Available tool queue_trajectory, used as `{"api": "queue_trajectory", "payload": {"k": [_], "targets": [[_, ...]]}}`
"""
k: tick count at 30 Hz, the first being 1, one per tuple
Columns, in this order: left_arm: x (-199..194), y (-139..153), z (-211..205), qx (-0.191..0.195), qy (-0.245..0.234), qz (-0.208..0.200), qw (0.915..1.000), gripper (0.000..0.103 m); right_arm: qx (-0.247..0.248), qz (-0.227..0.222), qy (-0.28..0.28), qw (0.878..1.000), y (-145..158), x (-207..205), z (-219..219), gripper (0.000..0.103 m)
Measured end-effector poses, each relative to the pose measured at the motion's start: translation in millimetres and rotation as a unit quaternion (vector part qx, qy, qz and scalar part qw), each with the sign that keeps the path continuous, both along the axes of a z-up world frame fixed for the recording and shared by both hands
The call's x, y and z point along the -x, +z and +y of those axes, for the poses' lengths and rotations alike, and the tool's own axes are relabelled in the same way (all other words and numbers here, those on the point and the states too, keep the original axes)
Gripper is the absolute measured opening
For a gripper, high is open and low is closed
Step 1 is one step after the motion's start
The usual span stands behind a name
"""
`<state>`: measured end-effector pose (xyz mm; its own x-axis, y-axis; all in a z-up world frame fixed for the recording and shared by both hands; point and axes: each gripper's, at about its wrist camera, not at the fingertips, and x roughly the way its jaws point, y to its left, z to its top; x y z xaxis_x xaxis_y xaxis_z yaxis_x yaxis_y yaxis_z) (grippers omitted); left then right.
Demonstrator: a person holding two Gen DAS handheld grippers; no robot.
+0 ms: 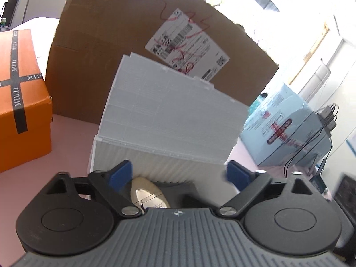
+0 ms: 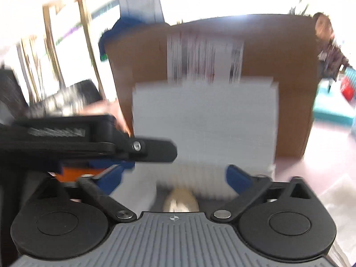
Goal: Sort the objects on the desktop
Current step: 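Open the left gripper to release the egg inside the box, then move both grippers over the folded white napkin on the table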
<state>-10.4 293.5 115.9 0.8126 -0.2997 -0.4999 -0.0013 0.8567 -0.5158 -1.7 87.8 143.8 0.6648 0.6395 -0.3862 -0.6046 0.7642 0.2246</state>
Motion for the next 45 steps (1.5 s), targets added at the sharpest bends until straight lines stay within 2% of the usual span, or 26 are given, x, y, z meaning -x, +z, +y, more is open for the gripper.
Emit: {"api": "queue_trajectory", "payload": {"k": [3, 6, 8, 11, 13, 15, 19, 23, 27, 30, 35, 40, 43, 45], "targets": [[6, 5, -2, 0.006, 0.000, -0.014, 0.9999, 0.103, -0.020, -0.025, -0.009, 0.999, 0, 14, -12, 0.103], [10, 9, -8, 0.004, -0.010, -0.024, 0.9997, 0.103, -0.027, -0.019, -0.032, 0.999, -7, 21, -24, 0.103], [13, 11, -16, -0.008, -0.012, -0.029, 0.9995, 0.103, -0.057, -0.015, -0.055, 0.997, -12, 27, -38, 0.103], [18, 13, -41, -0.077, 0.007, -0.048, 0.9958, 0.103, -0.121, -0.009, -0.081, 0.989, -23, 37, -55, 0.103], [23, 13, -60, -0.125, 0.006, -0.068, 0.9898, 0.103, -0.129, -0.007, -0.093, 0.987, -28, 41, -64, 0.103], [26, 12, -74, -0.142, -0.013, -0.074, 0.9870, 0.103, -0.125, -0.023, -0.103, 0.987, -31, 47, -72, 0.103], [33, 10, -90, -0.137, -0.038, -0.076, 0.9869, 0.103, -0.111, -0.074, -0.123, 0.983, -37, 64, -87, 0.103], [41, 9, -104, -0.144, -0.043, -0.081, 0.9853, 0.103, -0.114, -0.088, -0.117, 0.983, -41, 72, -107, 0.103], [54, 12, -122, -0.171, -0.022, -0.087, 0.9811, 0.103, -0.131, -0.081, -0.121, 0.981, -52, 73, -136, 0.103], [60, 22, -136, -0.179, -0.014, -0.098, 0.9789, 0.103, -0.162, -0.071, -0.152, 0.972, -51, 66, -167, 0.103], [59, 33, -166, -0.161, -0.006, -0.116, 0.9800, 0.103, -0.246, -0.049, -0.198, 0.948, -41, 39, -233, 0.103], [31, 27, -215, -0.150, -0.040, -0.098, 0.9830, 0.103, -0.323, -0.038, -0.203, 0.924, -52, 22, -308, 0.103], [7, 18, -249, -0.156, -0.053, -0.084, 0.9828, 0.103, -0.327, -0.018, -0.198, 0.924, -56, 10, -341, 0.103], [-11, 10, -270, -0.155, -0.058, -0.069, 0.9838, 0.103, -0.310, -0.013, -0.183, 0.933, -56, 5, -357, 0.103]]}}
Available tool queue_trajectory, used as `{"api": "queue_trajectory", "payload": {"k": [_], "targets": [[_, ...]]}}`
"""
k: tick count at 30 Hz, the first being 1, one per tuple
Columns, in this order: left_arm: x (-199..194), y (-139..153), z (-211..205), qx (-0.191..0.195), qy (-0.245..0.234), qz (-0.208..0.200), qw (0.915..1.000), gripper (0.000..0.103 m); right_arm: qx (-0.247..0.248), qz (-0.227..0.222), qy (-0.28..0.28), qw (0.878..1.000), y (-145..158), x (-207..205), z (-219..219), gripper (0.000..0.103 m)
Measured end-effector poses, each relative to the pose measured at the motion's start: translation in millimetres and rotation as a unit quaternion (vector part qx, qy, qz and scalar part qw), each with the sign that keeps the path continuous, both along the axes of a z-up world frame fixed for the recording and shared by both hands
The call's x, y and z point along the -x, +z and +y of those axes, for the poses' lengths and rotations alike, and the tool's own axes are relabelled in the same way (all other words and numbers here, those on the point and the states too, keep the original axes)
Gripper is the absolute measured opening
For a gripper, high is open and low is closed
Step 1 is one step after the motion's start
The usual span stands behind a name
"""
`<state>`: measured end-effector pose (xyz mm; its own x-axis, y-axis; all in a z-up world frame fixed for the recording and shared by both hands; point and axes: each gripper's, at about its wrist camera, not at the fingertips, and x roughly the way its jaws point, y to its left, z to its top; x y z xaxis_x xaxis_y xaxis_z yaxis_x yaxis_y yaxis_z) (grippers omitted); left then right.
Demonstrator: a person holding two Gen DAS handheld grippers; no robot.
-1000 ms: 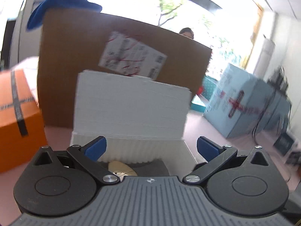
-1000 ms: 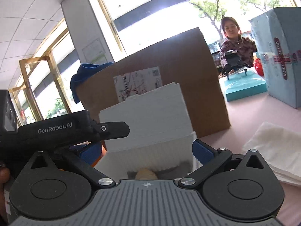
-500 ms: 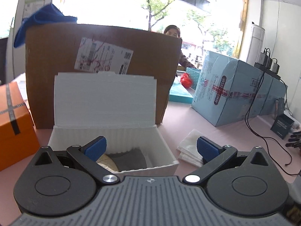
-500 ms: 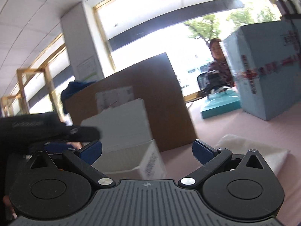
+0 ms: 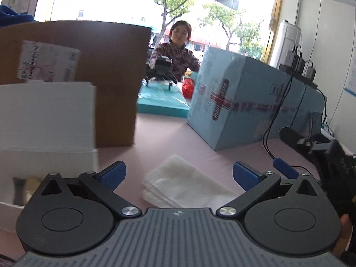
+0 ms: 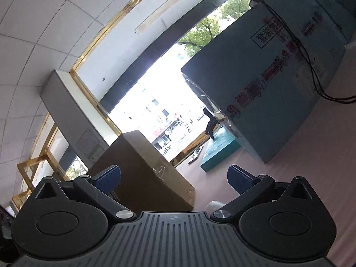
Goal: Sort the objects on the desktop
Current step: 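Move both grippers over the folded white napkin on the table, then close the right gripper on the edge of the white napkin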
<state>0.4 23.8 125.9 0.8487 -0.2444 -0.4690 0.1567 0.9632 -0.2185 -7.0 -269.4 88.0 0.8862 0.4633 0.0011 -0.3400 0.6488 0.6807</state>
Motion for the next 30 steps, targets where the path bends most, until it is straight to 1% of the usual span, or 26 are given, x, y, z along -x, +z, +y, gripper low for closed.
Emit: {"api": "queue_trajectory", "payload": {"k": [2, 3, 5, 7, 9, 11, 14, 16, 18, 20, 22, 26, 30], "targets": [[-19, -11, -18, 0.008, -0.005, 0.022, 0.9997, 0.103, 0.020, 0.022, 0.025, 0.999, -4, -10, -10, 0.103], [-28, -18, -26, 0.013, -0.012, 0.036, 0.9992, 0.103, 0.022, 0.042, 0.037, 0.998, -8, -16, -14, 0.103], [-45, -34, -38, 0.021, -0.025, 0.061, 0.9976, 0.103, 0.005, 0.104, 0.055, 0.993, -20, -30, -21, 0.103], [-60, -50, -46, 0.032, -0.033, 0.086, 0.9953, 0.103, -0.025, 0.166, 0.057, 0.984, -32, -42, -27, 0.103], [-71, -67, -45, 0.050, -0.035, 0.108, 0.9923, 0.103, -0.035, 0.209, 0.061, 0.975, -42, -49, -29, 0.103], [-79, -80, -39, 0.072, -0.037, 0.130, 0.9882, 0.103, -0.025, 0.234, 0.060, 0.970, -48, -52, -27, 0.103], [-87, -96, -27, 0.098, -0.024, 0.154, 0.9828, 0.103, 0.010, 0.244, 0.061, 0.968, -51, -52, -15, 0.103], [-85, -100, -26, 0.097, -0.022, 0.141, 0.9850, 0.103, 0.025, 0.253, 0.064, 0.965, -56, -53, -8, 0.103], [-83, -101, -30, 0.074, -0.025, 0.132, 0.9882, 0.103, 0.033, 0.248, 0.061, 0.966, -58, -51, -3, 0.103], [-78, -103, -36, 0.051, -0.029, 0.115, 0.9916, 0.103, 0.024, 0.243, 0.065, 0.968, -61, -52, -2, 0.103], [-72, -105, -43, 0.019, -0.039, 0.098, 0.9943, 0.103, 0.022, 0.239, 0.073, 0.968, -62, -54, -1, 0.103], [-66, -108, -54, -0.031, -0.050, 0.080, 0.9950, 0.103, 0.046, 0.225, 0.084, 0.970, -61, -56, 9, 0.103], [-63, -110, -59, -0.060, -0.057, 0.075, 0.9937, 0.103, 0.054, 0.218, 0.092, 0.970, -62, -60, 13, 0.103]]}}
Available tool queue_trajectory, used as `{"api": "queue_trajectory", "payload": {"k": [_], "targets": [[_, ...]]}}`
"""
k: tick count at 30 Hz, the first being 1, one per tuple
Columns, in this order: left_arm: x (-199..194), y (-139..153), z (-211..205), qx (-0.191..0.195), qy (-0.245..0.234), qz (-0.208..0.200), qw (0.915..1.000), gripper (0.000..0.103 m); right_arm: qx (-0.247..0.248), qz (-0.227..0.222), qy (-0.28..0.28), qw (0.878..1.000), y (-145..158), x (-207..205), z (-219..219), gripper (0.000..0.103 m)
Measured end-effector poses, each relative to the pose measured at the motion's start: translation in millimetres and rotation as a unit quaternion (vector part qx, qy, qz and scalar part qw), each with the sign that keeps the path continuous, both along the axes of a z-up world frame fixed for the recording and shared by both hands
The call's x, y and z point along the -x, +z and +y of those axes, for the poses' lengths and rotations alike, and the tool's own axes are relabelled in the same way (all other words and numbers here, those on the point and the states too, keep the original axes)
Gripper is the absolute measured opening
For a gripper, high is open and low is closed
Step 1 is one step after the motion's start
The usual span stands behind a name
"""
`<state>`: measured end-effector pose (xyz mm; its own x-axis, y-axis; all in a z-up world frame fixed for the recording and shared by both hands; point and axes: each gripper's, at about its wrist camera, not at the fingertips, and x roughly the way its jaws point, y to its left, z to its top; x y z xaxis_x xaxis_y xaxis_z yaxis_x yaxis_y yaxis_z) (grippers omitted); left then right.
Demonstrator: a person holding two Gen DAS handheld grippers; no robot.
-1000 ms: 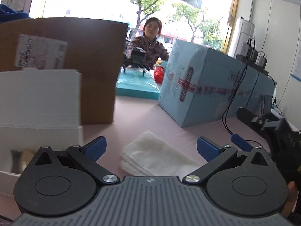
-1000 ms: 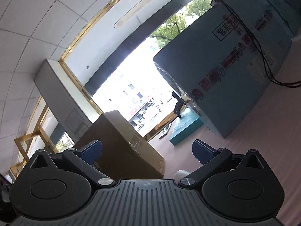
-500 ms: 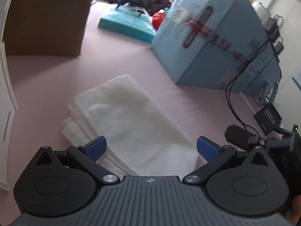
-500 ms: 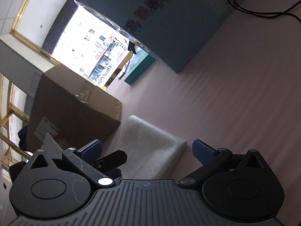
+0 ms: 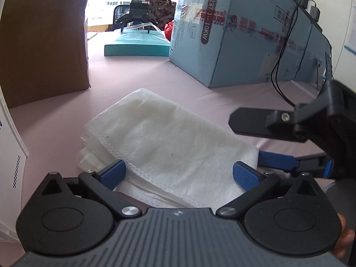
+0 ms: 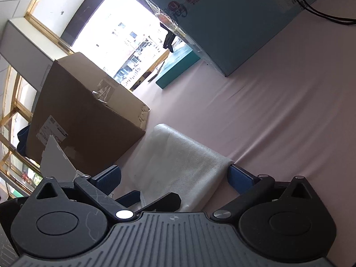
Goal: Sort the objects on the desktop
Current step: 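Close the right gripper on the edge of the white napkin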
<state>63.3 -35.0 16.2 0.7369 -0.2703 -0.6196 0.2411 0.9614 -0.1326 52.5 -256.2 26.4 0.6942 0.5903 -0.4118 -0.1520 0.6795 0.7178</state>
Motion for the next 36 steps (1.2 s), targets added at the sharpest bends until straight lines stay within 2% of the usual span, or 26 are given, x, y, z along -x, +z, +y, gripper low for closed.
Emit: {"api": "queue_trajectory", "payload": {"k": [6, 13, 21, 24, 26, 27, 28, 29, 30, 31, 33, 36], "targets": [[6, -5, -11, -0.044, -0.017, -0.013, 0.9988, 0.103, 0.014, -0.007, 0.008, 1.000, 1, -3, 5, 0.103], [7, -6, -11, -0.047, -0.020, -0.014, 0.9986, 0.103, 0.073, -0.040, 0.030, 0.996, 2, -17, 15, 0.102], [8, -6, -11, -0.047, -0.020, -0.015, 0.9986, 0.103, 0.052, -0.034, -0.012, 0.998, -1, -18, -1, 0.101], [8, -6, -11, -0.045, -0.019, -0.015, 0.9987, 0.103, 0.108, -0.054, 0.013, 0.993, 0, -23, 12, 0.101], [8, -5, -11, -0.044, -0.019, -0.015, 0.9987, 0.103, 0.116, -0.054, 0.027, 0.991, 0, -27, 14, 0.100], [9, -5, -11, -0.044, -0.019, -0.015, 0.9987, 0.103, 0.108, -0.050, 0.030, 0.992, -1, -29, 12, 0.094], [9, -5, -11, -0.044, -0.019, -0.015, 0.9987, 0.103, 0.091, -0.042, 0.030, 0.994, -2, -32, 7, 0.076], [9, -5, -11, -0.044, -0.018, -0.015, 0.9987, 0.103, 0.076, -0.032, 0.028, 0.996, -4, -34, 2, 0.070], [9, -5, -12, -0.044, -0.018, -0.015, 0.9987, 0.103, 0.064, -0.023, 0.026, 0.997, -6, -36, -3, 0.056], [9, -5, -12, -0.044, -0.018, -0.015, 0.9987, 0.103, 0.060, -0.016, 0.023, 0.998, -7, -37, -6, 0.049], [9, -5, -12, -0.044, -0.018, -0.015, 0.9988, 0.103, 0.049, -0.008, 0.026, 0.998, -9, -38, -9, 0.047], [9, -5, -12, -0.043, -0.018, -0.015, 0.9988, 0.103, 0.008, 0.006, 0.061, 0.998, -13, -39, -8, 0.042]]}}
